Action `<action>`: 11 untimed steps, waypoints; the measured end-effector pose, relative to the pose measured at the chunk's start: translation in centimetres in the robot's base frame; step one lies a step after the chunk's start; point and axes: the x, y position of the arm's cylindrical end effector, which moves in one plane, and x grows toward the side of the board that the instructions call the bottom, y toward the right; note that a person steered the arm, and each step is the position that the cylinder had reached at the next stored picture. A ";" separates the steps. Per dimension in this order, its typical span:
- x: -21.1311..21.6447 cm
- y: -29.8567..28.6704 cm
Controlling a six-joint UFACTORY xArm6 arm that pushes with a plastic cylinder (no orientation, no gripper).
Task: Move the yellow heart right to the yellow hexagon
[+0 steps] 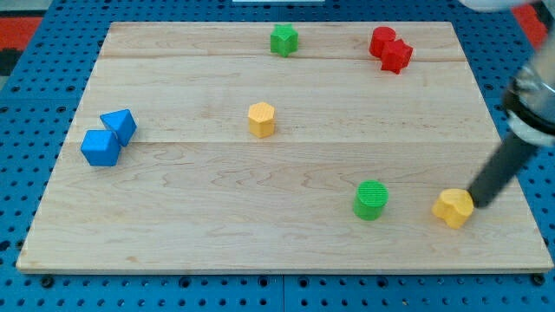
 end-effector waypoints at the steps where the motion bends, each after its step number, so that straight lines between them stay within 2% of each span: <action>1: 1.1 1.3; 2: 2.9 6.3; 3: 6.3 3.3; 5: 7.9 1.9; 7: 5.5 -2.4; 8: 3.4 -2.5; 9: -1.6 -4.9; 11: -10.0 -15.8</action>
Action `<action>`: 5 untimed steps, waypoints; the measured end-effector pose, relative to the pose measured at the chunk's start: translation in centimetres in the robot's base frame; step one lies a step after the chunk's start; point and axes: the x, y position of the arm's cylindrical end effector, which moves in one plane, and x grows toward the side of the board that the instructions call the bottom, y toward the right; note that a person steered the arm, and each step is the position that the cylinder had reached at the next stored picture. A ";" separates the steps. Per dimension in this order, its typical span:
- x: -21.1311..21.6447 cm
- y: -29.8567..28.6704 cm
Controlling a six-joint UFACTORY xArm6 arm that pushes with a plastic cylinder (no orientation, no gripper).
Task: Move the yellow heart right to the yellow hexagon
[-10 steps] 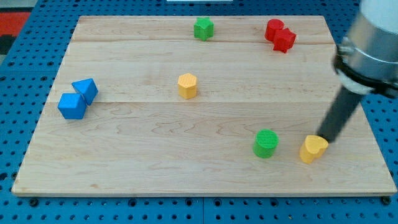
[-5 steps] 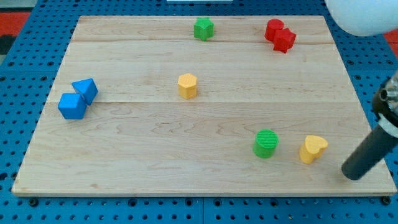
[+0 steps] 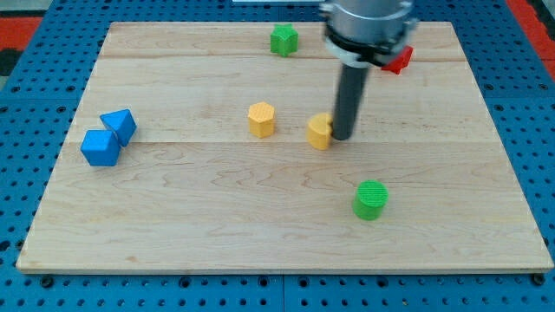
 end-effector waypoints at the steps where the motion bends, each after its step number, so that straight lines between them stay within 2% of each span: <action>1: -0.7 2.9; 2: -0.4 5.3; 3: 3.7 7.7; 4: 5.3 1.8; 5: 11.5 1.6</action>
